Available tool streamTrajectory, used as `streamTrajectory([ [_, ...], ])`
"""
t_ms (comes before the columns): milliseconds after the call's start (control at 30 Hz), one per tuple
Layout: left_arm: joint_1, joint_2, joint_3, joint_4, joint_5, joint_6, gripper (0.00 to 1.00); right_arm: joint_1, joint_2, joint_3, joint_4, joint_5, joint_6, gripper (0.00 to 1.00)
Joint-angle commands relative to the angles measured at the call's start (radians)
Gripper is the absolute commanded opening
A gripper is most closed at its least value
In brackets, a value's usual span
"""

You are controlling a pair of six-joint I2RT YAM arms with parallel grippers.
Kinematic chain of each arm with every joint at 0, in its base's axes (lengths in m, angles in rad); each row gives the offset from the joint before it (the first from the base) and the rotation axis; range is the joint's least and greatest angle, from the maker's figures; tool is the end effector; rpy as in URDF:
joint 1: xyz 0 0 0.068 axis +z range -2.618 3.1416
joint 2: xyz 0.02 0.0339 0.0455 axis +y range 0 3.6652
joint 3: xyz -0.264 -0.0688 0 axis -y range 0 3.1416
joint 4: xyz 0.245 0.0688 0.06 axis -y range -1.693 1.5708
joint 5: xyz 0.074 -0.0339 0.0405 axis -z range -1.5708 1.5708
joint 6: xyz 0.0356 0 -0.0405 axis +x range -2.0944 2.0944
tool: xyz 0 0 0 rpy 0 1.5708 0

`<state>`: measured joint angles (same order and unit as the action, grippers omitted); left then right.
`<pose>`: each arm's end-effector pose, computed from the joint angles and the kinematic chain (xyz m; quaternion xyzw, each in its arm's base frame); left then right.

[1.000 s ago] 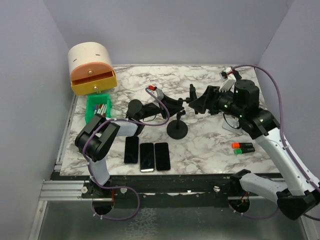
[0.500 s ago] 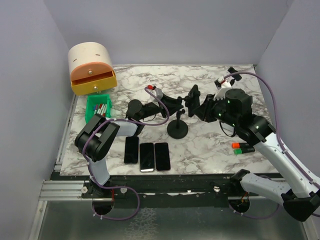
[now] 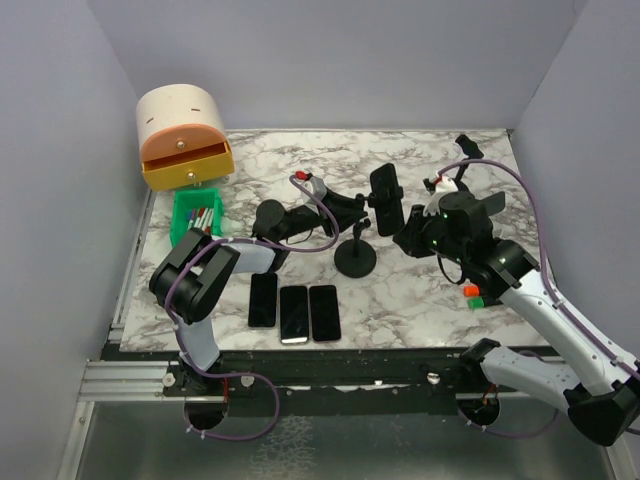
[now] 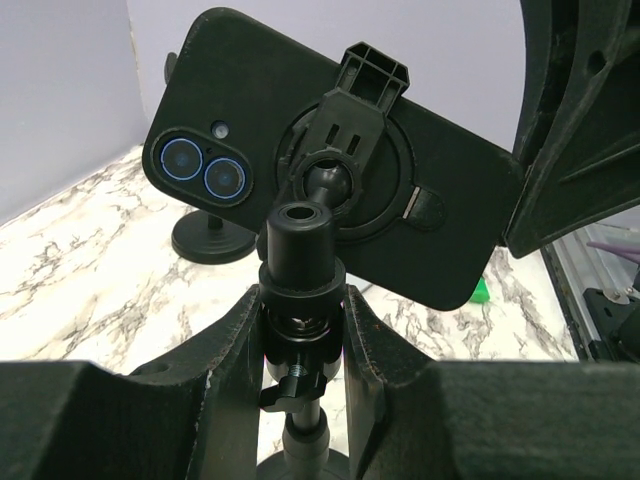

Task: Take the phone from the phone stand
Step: Adjust the phone at the phone stand.

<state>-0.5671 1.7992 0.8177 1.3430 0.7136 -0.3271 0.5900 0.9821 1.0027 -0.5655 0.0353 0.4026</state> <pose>0.2913 -0.2132 0.2360 0.3491 0.4944 -0.5123 0.6093 0.1759 0.1163 0.3413 -0.0729 0.8682 0.2201 0.4388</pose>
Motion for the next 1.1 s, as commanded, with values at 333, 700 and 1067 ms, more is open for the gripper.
streamTrajectory([
  [333, 0.004, -0.061, -0.041, 0.004, 0.064, 0.014, 0.0, 0.001, -0.189, -0.074, 0.042, -0.177, -0.121, 0.63],
  [700, 0.03, -0.084, -0.123, 0.215, 0.141, -0.045, 0.0, 0.001, -0.311, -0.092, 0.131, -0.326, 0.001, 1.0],
  [1067, 0.024, -0.083, -0.122, 0.207, 0.134, -0.061, 0.0, 0.001, -0.204, -0.128, 0.255, -0.186, -0.051, 0.74],
])
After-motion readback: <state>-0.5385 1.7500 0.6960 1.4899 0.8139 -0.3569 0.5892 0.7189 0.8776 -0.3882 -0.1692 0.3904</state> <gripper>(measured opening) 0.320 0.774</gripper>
